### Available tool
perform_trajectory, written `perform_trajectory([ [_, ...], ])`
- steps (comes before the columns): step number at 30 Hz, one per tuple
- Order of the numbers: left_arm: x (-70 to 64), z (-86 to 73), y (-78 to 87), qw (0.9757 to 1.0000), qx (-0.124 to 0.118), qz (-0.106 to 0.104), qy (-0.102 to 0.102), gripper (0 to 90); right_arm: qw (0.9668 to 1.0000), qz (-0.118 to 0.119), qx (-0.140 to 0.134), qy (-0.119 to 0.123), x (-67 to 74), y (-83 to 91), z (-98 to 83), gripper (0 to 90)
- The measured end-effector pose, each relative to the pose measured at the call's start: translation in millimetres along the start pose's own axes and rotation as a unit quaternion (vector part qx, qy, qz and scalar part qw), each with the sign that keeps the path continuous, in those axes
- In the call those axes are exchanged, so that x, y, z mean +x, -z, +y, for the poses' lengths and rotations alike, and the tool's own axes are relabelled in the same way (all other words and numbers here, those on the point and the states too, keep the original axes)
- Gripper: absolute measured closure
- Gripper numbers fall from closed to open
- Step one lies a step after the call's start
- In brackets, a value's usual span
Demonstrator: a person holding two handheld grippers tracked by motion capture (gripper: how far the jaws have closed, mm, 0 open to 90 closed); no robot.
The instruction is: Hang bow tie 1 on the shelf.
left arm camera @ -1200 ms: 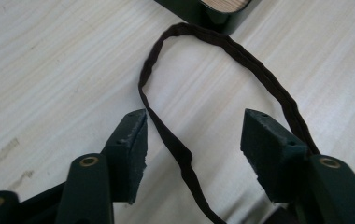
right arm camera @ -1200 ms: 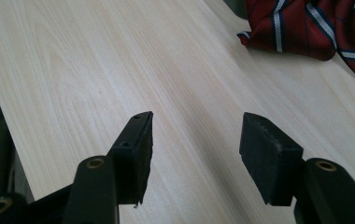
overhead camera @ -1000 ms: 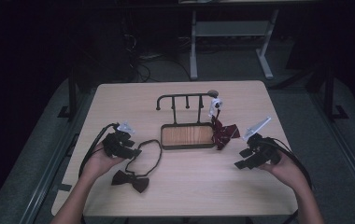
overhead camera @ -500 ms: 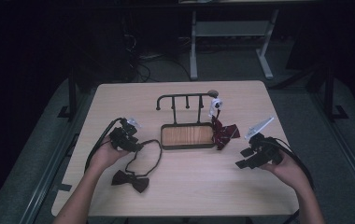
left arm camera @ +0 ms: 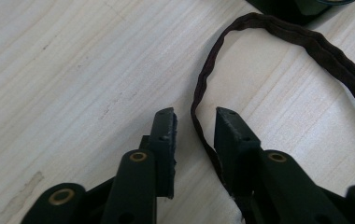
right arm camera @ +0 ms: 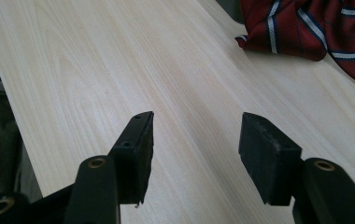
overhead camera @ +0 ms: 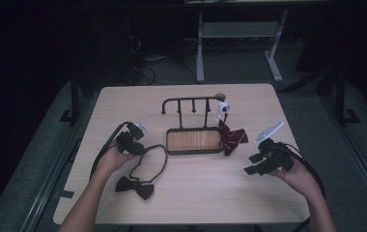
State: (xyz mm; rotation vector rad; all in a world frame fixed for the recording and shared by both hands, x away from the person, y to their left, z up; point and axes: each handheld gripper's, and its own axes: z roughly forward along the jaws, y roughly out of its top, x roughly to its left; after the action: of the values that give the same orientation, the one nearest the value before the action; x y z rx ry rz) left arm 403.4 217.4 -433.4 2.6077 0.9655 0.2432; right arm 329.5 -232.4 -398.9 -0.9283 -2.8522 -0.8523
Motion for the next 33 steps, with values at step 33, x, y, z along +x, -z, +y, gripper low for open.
perform_trajectory([
  [33,0.1,-4.7,16.4,0.9983,-0.007,-0.057,-0.003,89.7,0.9998,-0.003,-0.017,-0.006,-3.8,0.8,-1.1,44.9],
])
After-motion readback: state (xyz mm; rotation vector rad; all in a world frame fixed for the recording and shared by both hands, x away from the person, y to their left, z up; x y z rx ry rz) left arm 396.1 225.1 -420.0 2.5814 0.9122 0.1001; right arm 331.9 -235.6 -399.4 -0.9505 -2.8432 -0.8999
